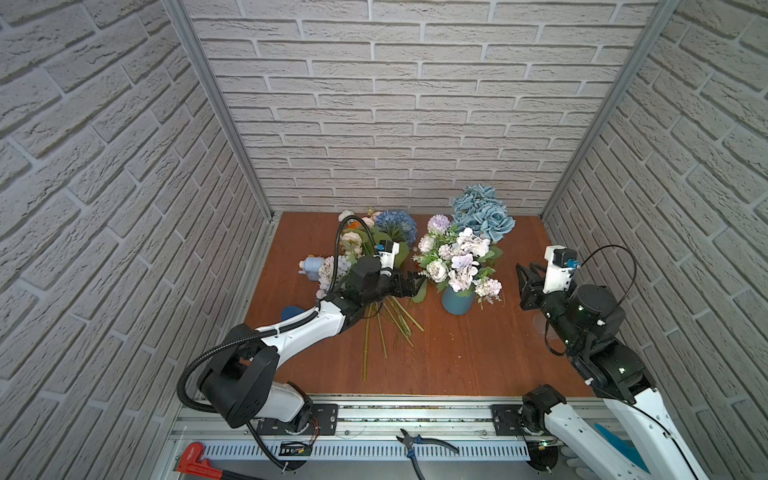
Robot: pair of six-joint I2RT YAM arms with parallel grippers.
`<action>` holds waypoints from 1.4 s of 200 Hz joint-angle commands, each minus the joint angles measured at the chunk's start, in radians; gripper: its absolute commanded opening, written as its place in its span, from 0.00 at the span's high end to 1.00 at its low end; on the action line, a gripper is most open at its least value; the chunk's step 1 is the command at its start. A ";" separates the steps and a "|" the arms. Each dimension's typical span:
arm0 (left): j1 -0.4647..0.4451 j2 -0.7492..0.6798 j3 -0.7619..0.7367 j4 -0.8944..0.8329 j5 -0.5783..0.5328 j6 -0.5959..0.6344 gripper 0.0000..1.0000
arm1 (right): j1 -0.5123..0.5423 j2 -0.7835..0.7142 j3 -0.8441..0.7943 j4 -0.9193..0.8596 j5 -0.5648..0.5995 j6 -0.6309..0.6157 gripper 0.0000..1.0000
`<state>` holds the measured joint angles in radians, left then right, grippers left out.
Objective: Arrange the flowers into the vase
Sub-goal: 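Open the right gripper and withdraw it from the vase, then reach the right gripper across to the flower pile by the left gripper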
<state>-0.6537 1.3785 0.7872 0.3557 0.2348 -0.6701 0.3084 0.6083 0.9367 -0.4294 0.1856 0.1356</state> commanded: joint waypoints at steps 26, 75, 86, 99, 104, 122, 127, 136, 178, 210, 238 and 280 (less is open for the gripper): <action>0.098 -0.209 -0.094 -0.106 -0.102 0.041 0.02 | 0.013 0.113 0.166 0.011 -0.255 0.115 0.62; 0.271 -0.364 -0.189 -0.205 -0.134 -0.002 0.02 | 0.214 0.299 0.271 0.075 -0.222 0.068 0.60; 0.310 -0.384 -0.204 -0.216 -0.123 -0.011 0.02 | 0.281 0.349 0.304 0.075 -0.182 0.027 0.60; 0.348 -0.402 -0.210 -0.253 -0.129 -0.015 0.02 | 0.338 0.409 0.348 0.077 -0.173 0.000 0.60; 0.362 -0.409 -0.213 -0.267 -0.137 -0.017 0.02 | 0.356 0.433 0.363 0.082 -0.173 -0.004 0.60; 0.418 -0.431 -0.234 -0.291 -0.142 -0.038 0.02 | 0.420 0.523 0.401 0.105 -0.173 -0.015 0.59; 0.435 -0.437 -0.242 -0.289 -0.141 -0.049 0.02 | 0.436 0.552 0.410 0.112 -0.170 -0.015 0.59; 0.463 -0.449 -0.255 -0.285 -0.135 -0.066 0.02 | 0.462 0.606 0.425 0.119 -0.164 -0.017 0.59; 0.549 -0.483 -0.298 -0.273 -0.112 -0.101 0.02 | 0.547 0.880 0.522 0.121 -0.112 0.031 0.59; 0.576 -0.485 -0.329 -0.236 -0.079 -0.115 0.02 | 0.558 1.063 0.554 0.159 -0.095 0.087 0.59; 0.578 -0.472 -0.345 -0.195 -0.057 -0.118 0.02 | 0.558 1.231 0.624 0.164 -0.090 0.102 0.61; 0.578 -0.436 -0.358 -0.138 -0.023 -0.117 0.02 | 0.538 1.450 0.757 0.159 0.024 0.085 0.67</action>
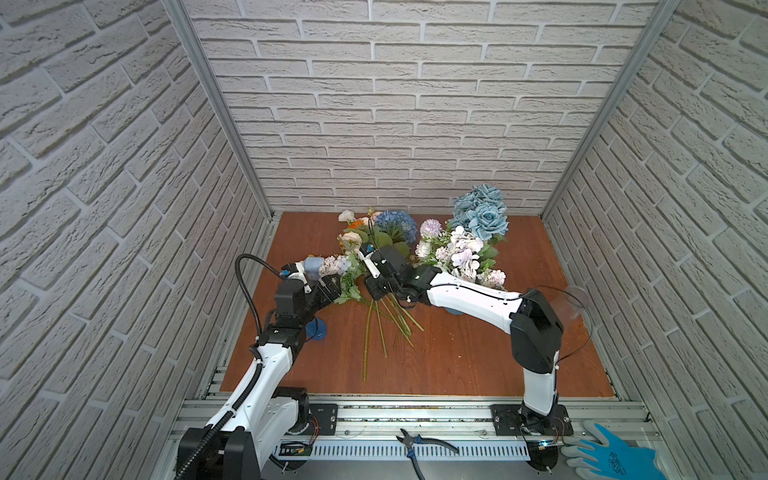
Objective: Arrange the flowers into the vase
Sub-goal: 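Reach the right gripper across to the flower pile by the left gripper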
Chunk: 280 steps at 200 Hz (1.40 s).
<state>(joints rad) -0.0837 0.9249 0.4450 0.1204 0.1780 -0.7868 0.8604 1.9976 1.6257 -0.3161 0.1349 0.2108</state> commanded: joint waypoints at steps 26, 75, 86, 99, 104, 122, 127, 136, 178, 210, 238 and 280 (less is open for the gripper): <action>0.007 0.043 -0.018 0.132 0.069 0.002 0.02 | -0.051 0.144 0.136 0.070 0.114 0.018 0.73; 0.007 0.077 -0.006 0.147 0.113 0.024 0.02 | -0.107 0.304 0.304 0.052 0.147 -0.025 0.72; 0.007 0.078 -0.005 0.150 0.113 0.024 0.02 | -0.118 0.326 0.326 0.052 0.149 -0.026 0.72; 0.006 0.078 -0.005 0.153 0.115 0.024 0.02 | -0.127 0.346 0.348 0.051 0.142 -0.025 0.72; 0.007 0.079 -0.005 0.153 0.115 0.024 0.02 | -0.129 0.352 0.356 0.051 0.141 -0.026 0.72; 0.007 0.081 -0.005 0.154 0.114 0.024 0.02 | -0.131 0.377 0.391 0.043 0.129 -0.038 0.72; 0.007 0.081 -0.002 0.155 0.115 0.024 0.02 | -0.131 0.383 0.398 0.042 0.121 -0.042 0.72; 0.007 0.083 -0.003 0.156 0.116 0.024 0.02 | -0.131 0.395 0.411 0.039 0.116 -0.043 0.72; 0.006 0.081 0.001 0.154 0.120 0.023 0.02 | -0.132 0.447 0.460 0.014 0.091 -0.033 0.71; 0.007 0.075 0.001 0.148 0.121 0.022 0.02 | -0.132 0.479 0.488 -0.008 0.117 -0.032 0.70; 0.007 0.074 0.004 0.148 0.123 0.020 0.02 | -0.133 0.504 0.501 -0.024 0.158 -0.036 0.70; 0.007 0.077 0.007 0.151 0.123 0.017 0.02 | -0.133 0.540 0.542 -0.071 0.166 -0.041 0.80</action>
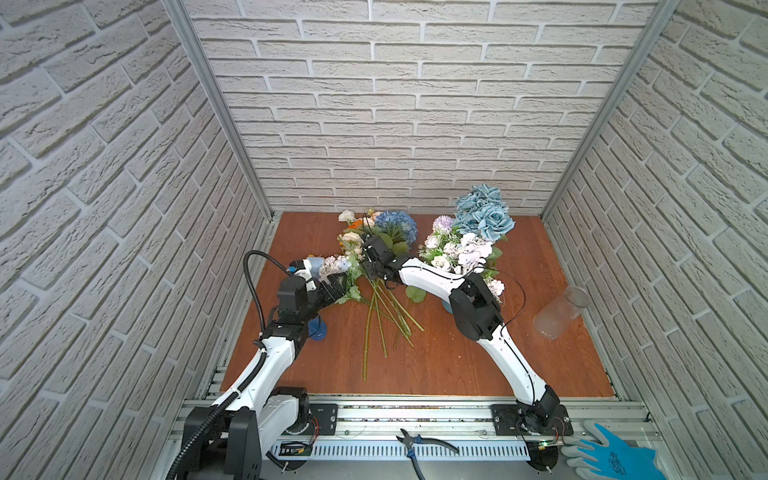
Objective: Arrange the flowers into the vase
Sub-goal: 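Reach the right gripper across to the flower pile by the left gripper, then close the right gripper on the orange gerbera stem and lift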
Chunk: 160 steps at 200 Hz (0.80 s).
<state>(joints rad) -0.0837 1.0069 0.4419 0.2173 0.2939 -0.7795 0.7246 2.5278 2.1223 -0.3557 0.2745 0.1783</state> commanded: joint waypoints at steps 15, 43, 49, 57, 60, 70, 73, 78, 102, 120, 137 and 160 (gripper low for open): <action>0.007 -0.005 0.010 0.054 0.007 0.009 0.02 | 0.003 0.002 0.042 -0.029 0.021 -0.010 0.90; 0.007 -0.005 0.012 0.054 0.007 0.009 0.02 | 0.003 -0.041 0.029 -0.020 0.002 -0.013 0.94; 0.007 -0.006 0.013 0.054 0.007 0.009 0.02 | 0.004 -0.058 0.020 -0.015 0.000 -0.016 0.94; 0.007 -0.005 0.012 0.054 0.008 0.009 0.02 | 0.005 -0.083 0.002 -0.005 -0.001 -0.018 0.94; 0.007 -0.006 0.012 0.054 0.009 0.009 0.02 | 0.005 -0.093 -0.007 -0.002 -0.003 -0.018 0.94; 0.006 -0.006 0.012 0.055 0.010 0.008 0.02 | 0.004 -0.136 -0.047 0.016 -0.005 -0.021 0.94; 0.007 -0.006 0.012 0.056 0.010 0.008 0.02 | 0.004 -0.150 -0.061 0.022 -0.005 -0.021 0.94; 0.007 -0.005 0.012 0.056 0.011 0.008 0.02 | 0.005 -0.174 -0.088 0.036 -0.006 -0.023 0.94; 0.003 0.001 0.009 0.067 0.014 0.004 0.02 | 0.004 -0.287 -0.222 0.104 -0.031 -0.030 0.93; -0.007 0.012 0.008 0.087 0.017 -0.005 0.02 | 0.003 -0.344 -0.286 0.127 -0.057 -0.027 0.93; -0.024 0.025 0.012 0.101 0.013 -0.009 0.02 | 0.002 -0.380 -0.328 0.141 -0.091 -0.025 0.94; -0.049 0.039 0.021 0.112 0.004 -0.009 0.02 | 0.003 -0.437 -0.382 0.185 -0.141 -0.022 0.94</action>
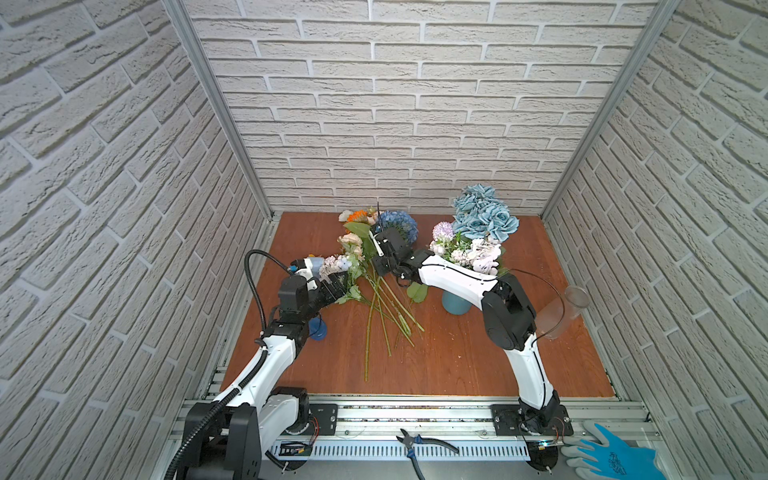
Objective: Arrange the flowers into the vase
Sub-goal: 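Close the right gripper on the orange gerbera stem and lift, then carry the orange gerbera with the right gripper past the vase, raised high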
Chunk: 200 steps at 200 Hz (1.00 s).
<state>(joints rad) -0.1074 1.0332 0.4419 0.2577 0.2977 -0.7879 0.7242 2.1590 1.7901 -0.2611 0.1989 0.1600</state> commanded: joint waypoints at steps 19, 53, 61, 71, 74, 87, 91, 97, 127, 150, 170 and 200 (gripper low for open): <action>-0.041 0.019 0.026 0.088 -0.002 -0.005 0.02 | 0.003 -0.114 -0.072 0.118 -0.113 -0.007 0.94; -0.057 0.012 0.029 0.098 -0.006 -0.010 0.02 | 0.003 -0.215 -0.080 0.152 -0.193 -0.004 0.95; -0.058 0.007 0.028 0.097 -0.006 -0.010 0.02 | 0.003 -0.236 -0.077 0.156 -0.210 -0.003 0.94; -0.059 0.002 0.025 0.100 -0.006 -0.011 0.02 | 0.003 -0.257 -0.071 0.161 -0.235 -0.003 0.94; -0.060 0.001 0.023 0.101 -0.007 -0.010 0.02 | 0.003 -0.267 -0.069 0.163 -0.242 -0.004 0.94; -0.063 -0.006 0.019 0.108 -0.005 -0.010 0.02 | 0.004 -0.297 -0.062 0.165 -0.269 -0.002 0.94; -0.065 -0.008 0.019 0.110 -0.004 -0.010 0.02 | 0.005 -0.306 -0.061 0.167 -0.273 -0.001 0.94; -0.065 -0.010 0.017 0.115 -0.003 -0.010 0.02 | 0.005 -0.320 -0.061 0.171 -0.283 0.001 0.94; -0.086 -0.007 0.021 0.134 0.011 0.001 0.02 | 0.005 -0.391 -0.060 0.196 -0.342 0.017 0.95; -0.112 0.009 0.041 0.137 0.018 0.016 0.02 | 0.004 -0.456 -0.051 0.190 -0.356 0.029 0.94; -0.139 0.031 0.066 0.150 0.039 0.033 0.02 | 0.003 -0.522 -0.036 0.139 -0.329 0.032 0.94; -0.203 0.073 0.108 0.174 0.065 0.077 0.02 | 0.001 -0.650 -0.085 0.059 -0.283 0.008 0.94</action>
<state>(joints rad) -0.2653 1.0813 0.4999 0.3458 0.3252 -0.7685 0.7246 1.6348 1.7203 -0.1745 -0.1200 0.1780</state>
